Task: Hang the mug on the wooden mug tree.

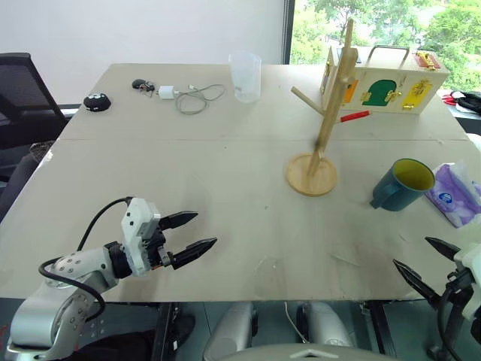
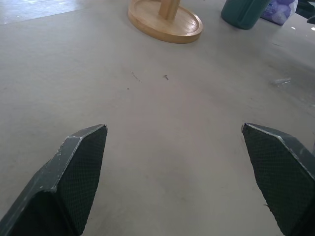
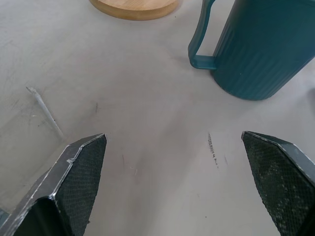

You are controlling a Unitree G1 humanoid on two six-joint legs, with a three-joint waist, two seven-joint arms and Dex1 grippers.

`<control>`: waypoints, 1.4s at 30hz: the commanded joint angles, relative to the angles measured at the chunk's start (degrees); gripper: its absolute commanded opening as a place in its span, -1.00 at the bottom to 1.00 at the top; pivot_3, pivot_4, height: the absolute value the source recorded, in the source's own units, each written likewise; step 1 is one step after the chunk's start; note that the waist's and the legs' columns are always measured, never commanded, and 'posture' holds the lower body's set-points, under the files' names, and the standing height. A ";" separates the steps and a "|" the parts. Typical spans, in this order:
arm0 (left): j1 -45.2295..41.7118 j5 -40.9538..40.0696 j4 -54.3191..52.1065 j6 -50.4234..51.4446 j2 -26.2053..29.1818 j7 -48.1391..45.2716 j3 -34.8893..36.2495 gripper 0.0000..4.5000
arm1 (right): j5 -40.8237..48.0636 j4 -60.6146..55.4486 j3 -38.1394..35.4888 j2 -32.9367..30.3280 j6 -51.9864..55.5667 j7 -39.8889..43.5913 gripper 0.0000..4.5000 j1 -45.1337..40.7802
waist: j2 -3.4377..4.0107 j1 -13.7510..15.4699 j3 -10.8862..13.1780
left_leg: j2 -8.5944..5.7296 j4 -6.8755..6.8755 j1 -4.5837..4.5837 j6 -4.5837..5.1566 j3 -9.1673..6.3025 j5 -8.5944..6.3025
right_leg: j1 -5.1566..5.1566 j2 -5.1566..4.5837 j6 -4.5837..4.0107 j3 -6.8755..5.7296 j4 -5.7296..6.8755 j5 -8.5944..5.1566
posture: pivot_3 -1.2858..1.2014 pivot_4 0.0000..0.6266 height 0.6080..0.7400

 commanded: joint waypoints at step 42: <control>-14.86 -11.59 -4.71 -3.49 -4.61 -6.51 -4.59 1.00 | 7.02 10.87 13.80 -11.11 21.29 -5.37 -0.97 -50.91 | 0.31 -1.57 0.23 | -0.04 0.04 -0.02 -0.25 0.12 0.17 | -0.05 0.08 -0.02 0.04 0.01 0.05 | 0.03 -0.52 1.00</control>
